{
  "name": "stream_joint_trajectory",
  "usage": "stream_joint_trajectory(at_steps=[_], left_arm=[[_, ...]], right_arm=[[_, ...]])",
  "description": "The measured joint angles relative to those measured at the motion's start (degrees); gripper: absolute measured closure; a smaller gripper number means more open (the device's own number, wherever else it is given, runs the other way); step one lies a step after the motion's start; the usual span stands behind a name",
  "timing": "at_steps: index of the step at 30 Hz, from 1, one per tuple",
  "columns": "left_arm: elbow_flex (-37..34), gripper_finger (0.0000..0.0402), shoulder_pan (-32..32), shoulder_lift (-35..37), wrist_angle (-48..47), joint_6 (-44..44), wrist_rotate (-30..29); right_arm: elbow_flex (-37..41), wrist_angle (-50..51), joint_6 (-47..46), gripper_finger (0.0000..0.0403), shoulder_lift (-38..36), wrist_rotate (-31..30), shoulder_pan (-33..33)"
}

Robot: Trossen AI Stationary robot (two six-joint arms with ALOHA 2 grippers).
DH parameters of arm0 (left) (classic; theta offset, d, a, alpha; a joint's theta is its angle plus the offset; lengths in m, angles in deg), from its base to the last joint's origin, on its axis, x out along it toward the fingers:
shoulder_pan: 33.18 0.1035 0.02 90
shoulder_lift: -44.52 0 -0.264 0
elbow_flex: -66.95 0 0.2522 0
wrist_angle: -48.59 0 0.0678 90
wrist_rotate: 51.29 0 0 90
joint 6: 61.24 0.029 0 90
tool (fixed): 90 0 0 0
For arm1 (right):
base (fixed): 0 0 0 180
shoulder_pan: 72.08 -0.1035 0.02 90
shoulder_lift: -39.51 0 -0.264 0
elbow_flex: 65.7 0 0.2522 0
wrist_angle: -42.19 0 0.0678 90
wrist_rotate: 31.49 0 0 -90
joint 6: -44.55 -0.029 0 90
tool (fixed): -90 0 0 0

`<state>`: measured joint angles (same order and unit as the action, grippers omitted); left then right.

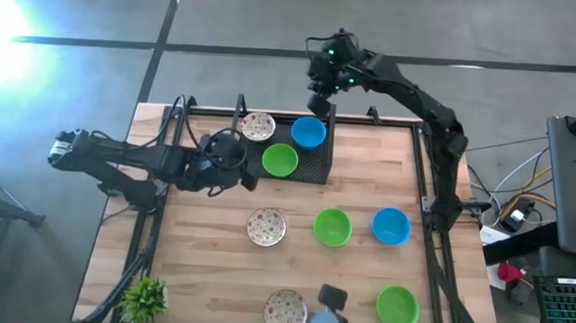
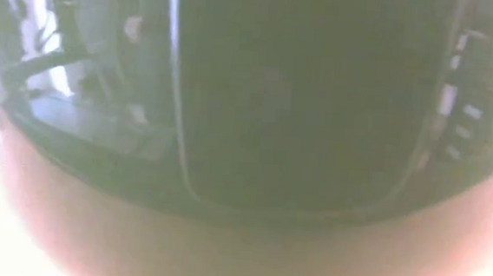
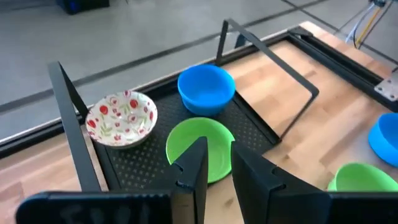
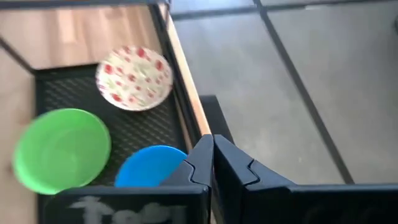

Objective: Pick & Place Mini bowls
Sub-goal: Stack the top white bowl on top of the white bowl on the shelf

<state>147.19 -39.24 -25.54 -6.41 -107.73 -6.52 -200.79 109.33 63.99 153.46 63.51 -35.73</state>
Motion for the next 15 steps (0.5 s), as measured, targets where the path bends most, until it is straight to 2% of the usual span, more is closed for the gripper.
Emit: stream_joint_trajectory(at_steps=[6, 15], left_arm=[[0.0, 0.0325, 0.3, 0.0, 0.0, -0.9, 2.0], [-0.1, 0.0325, 3.1, -1.1, 0.0, -3.8, 13.6]], right_arm=[[3.7, 0.6, -2.4, 0.0394, -7.2, 0.0, -3.9], [7.3, 0.9, -6.4, 0.0394, -16.6, 0.0, -9.4]])
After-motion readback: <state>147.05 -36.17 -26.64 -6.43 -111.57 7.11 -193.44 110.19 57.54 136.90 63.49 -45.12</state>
